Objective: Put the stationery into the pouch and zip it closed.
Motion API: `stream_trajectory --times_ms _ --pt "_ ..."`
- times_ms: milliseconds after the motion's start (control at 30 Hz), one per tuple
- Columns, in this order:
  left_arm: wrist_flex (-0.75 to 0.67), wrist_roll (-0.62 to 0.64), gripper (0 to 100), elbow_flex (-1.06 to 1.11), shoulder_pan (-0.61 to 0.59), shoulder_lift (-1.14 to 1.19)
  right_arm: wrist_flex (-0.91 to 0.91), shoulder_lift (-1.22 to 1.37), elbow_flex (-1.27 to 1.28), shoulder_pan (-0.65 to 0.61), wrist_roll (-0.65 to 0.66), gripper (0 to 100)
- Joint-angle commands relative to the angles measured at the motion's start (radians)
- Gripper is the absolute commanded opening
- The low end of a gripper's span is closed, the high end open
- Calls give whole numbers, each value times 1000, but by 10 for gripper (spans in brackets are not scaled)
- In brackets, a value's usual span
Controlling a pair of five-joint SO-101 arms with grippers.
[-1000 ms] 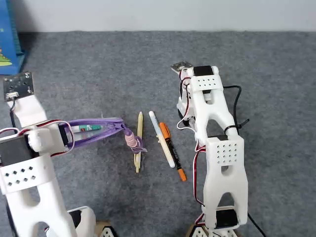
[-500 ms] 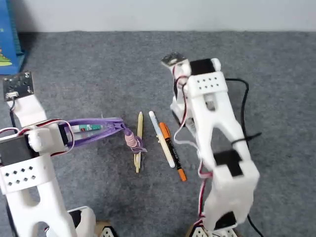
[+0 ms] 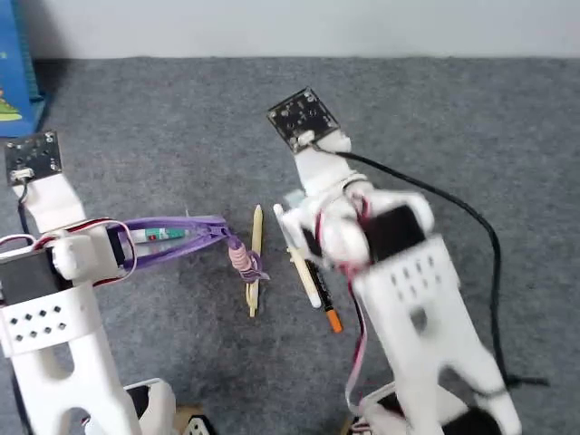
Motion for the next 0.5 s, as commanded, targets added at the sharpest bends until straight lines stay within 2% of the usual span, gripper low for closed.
stream_trajectory --times_ms 0,200,333,467 --pt "-23 0 11 -1 3 2 -101 -139 -8 -99 -81 8" --pt "-21 0 11 -1 3 2 -257 -202 11 -265 -206 8" --pt "-21 0 11 1 3 2 -473 -223 143 -344 -229 8" --pt "-21 0 11 2 0 2 -765 -282 359 -383 -222 8"
